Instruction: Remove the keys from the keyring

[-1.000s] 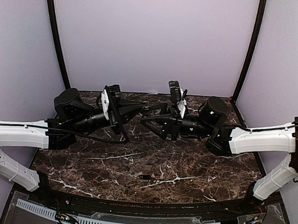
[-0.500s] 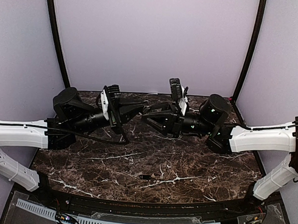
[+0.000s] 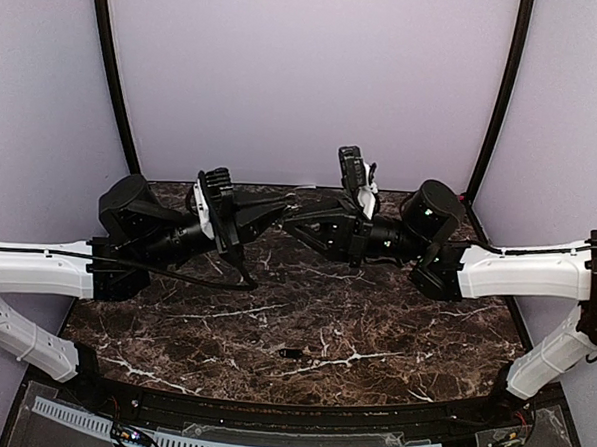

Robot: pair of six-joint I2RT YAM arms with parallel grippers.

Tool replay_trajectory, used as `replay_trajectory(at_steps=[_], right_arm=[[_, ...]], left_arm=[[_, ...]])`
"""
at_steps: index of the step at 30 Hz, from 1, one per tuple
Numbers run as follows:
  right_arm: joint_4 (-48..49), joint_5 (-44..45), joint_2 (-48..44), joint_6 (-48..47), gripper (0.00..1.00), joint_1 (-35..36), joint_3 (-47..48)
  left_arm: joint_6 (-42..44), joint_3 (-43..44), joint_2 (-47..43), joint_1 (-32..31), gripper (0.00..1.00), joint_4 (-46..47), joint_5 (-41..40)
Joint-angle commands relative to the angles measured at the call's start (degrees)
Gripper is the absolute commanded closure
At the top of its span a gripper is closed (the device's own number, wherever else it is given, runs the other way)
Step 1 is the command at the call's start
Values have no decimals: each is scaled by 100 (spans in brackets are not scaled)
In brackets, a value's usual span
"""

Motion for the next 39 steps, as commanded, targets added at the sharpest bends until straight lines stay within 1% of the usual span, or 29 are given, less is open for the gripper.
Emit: replay_trajectory(at_steps=[1, 4, 6, 9, 13, 15, 20, 23, 27, 32, 34, 39], right_arm=[[763, -776, 23, 115, 72, 199, 345], [787, -696, -26, 88, 71, 213, 263], [649, -492, -90, -8, 63, 209, 153], [516, -93, -157, -203, 50, 209, -66], [534, 26, -150, -279, 41, 182, -230], [599, -2, -160, -300, 38, 182, -266], [467, 96, -216, -465, 36, 161, -343], [413, 78, -255, -475, 36, 123, -372], [352, 100, -226, -477, 36, 86, -254], [560, -39, -58, -329, 40, 17, -74], [586, -103, 13, -287, 43, 8, 17], [771, -165, 164, -33, 55, 3, 113]], left_arm=[[202, 0, 67, 45, 100, -194, -510], [232, -67, 39, 45, 100, -38, -687], [278, -169, -16, 44, 100, 175, -753], [437, -205, -45, 44, 100, 235, -828], [661, -134, -65, 37, 100, 214, -818], [819, -81, -74, 37, 100, 196, -836], [1180, 4, -49, 41, 100, 197, -958], [1253, 37, -52, 39, 100, 155, -967], [1110, 26, -80, 36, 100, 137, -797], [938, 12, -83, 40, 100, 151, -656], [902, 7, -75, 40, 100, 159, -631], [853, -15, -59, 37, 100, 178, -571]])
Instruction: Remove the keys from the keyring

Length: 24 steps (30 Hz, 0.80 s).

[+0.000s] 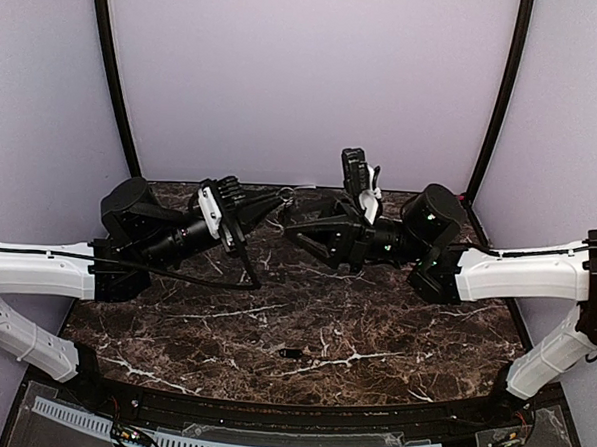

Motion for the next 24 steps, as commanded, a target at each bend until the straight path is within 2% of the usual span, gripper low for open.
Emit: replay_trajectory(at_steps=[1, 14, 24], right_arm=[[444, -161, 165, 286, 60, -39, 196], [834, -370, 301, 728, 100, -48, 229], [1135, -584, 572, 1033, 100, -38, 375]], left_arm=[[-147, 116, -42, 11, 100, 123, 133], [-110, 104, 55, 9, 100, 287, 130], [-302, 4, 124, 14, 100, 746, 297]])
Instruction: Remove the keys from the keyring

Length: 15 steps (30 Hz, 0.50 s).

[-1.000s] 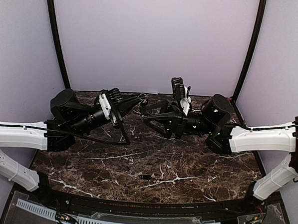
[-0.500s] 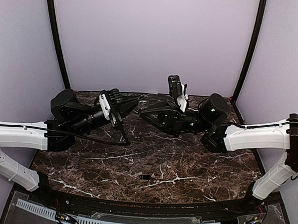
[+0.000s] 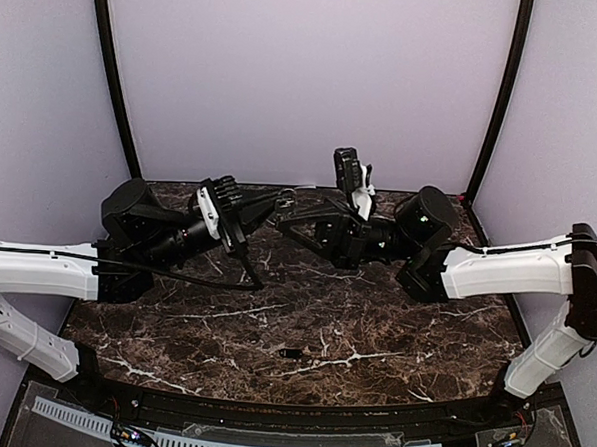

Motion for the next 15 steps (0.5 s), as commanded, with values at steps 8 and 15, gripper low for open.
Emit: replay_trajectory(at_steps=[8, 15], right_arm=[[548, -376, 378, 679, 100, -2, 461], [603, -494, 465, 827, 100, -7, 591]], left_arm=[[-555, -4, 185, -21, 100, 855, 560], [-845, -63, 258, -30, 100, 1112, 732]])
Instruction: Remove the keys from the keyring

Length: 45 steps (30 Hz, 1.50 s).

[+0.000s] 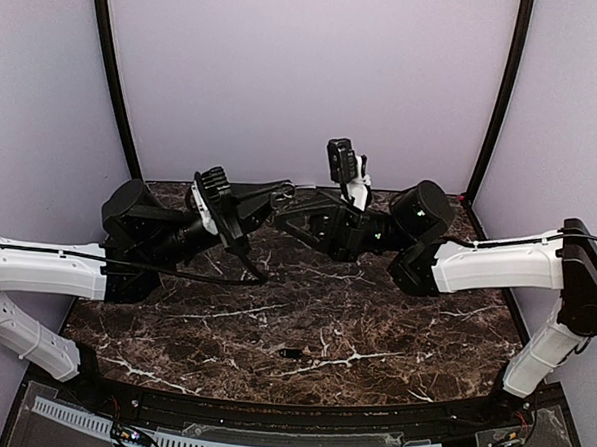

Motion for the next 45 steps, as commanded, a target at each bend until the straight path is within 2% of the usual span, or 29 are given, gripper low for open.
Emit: replay_trajectory(at_steps=[1, 4, 7, 11, 13, 15, 22, 28, 33, 38, 45], right_arm=[[169, -95, 128, 229, 100, -6, 166], [116, -105, 75, 175, 99, -29, 154], [-288, -52, -47, -327, 78, -68, 17], [-1392, 184, -684, -1384, 47, -109, -226], [-2181, 368, -976, -2005, 39, -131, -367], [-2783, 552, -1260, -2586, 36, -178, -562], [-4720, 1650, -2394, -4848, 35, -236, -609], [-4871, 2611, -2924, -6368, 37, -60, -530], [-5450, 2746, -2583, -7389, 40, 342, 52], [-5721, 2836, -2159, -7673, 45, 671, 605], [-5708, 2823, -1913, -7647, 61, 755, 966]], left_arm=[[-296, -68, 21, -35, 100, 333, 306], [-459, -93, -34, -35, 100, 348, 339], [-867, -12, -90, -24, 100, 198, 181], [-1483, -90, -193, 23, 100, 229, 239], [-1773, -232, -259, 83, 100, 469, 292], [-2071, -312, -302, 169, 100, 610, 420], [-3424, -364, -314, 598, 100, 845, 1283], [-5070, -253, -154, 1009, 100, 673, 2249], [-5607, -194, -89, 1038, 100, 625, 2707], [-5727, -227, -100, 1038, 100, 523, 2881], [-5831, -235, -59, 1038, 100, 516, 3090]])
